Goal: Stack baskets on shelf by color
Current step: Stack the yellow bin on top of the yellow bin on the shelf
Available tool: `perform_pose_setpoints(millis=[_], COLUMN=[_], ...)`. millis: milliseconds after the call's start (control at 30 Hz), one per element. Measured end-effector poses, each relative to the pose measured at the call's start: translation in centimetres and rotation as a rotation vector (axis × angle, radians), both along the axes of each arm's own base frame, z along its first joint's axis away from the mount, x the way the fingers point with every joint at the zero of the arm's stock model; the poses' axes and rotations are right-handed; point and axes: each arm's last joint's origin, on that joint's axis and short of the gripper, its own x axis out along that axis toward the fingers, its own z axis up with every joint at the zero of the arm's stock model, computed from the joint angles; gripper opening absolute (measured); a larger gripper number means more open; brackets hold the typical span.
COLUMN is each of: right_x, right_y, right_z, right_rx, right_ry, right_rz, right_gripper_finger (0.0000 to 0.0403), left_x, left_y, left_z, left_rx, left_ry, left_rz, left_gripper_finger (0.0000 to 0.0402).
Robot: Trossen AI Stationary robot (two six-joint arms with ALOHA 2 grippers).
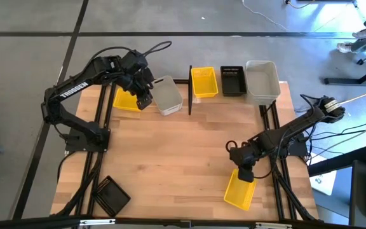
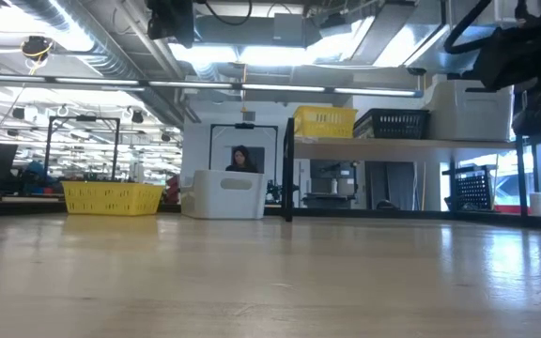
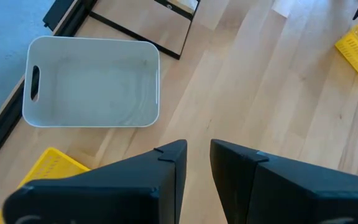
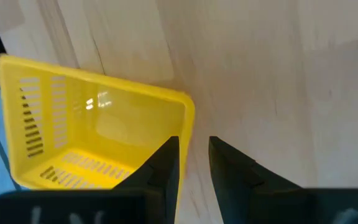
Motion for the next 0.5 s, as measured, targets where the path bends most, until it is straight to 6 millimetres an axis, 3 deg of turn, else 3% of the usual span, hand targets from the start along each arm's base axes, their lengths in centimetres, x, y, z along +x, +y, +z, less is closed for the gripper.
perform_pose_setpoints(millis=[500], right_x=[2.0], right_y=[1.0], right_z=[-3.1], right_rx=[-0.026], right_ry=[0.056], right_rz=[-0.012], right_gripper_finger=[0.0084], left_x=[0.0], left_y=[0.0], left_z=[0.0], left_rx=[0.016], left_ry=[0.004], left_rz=[-0.021], left_gripper_finger=[0.0063])
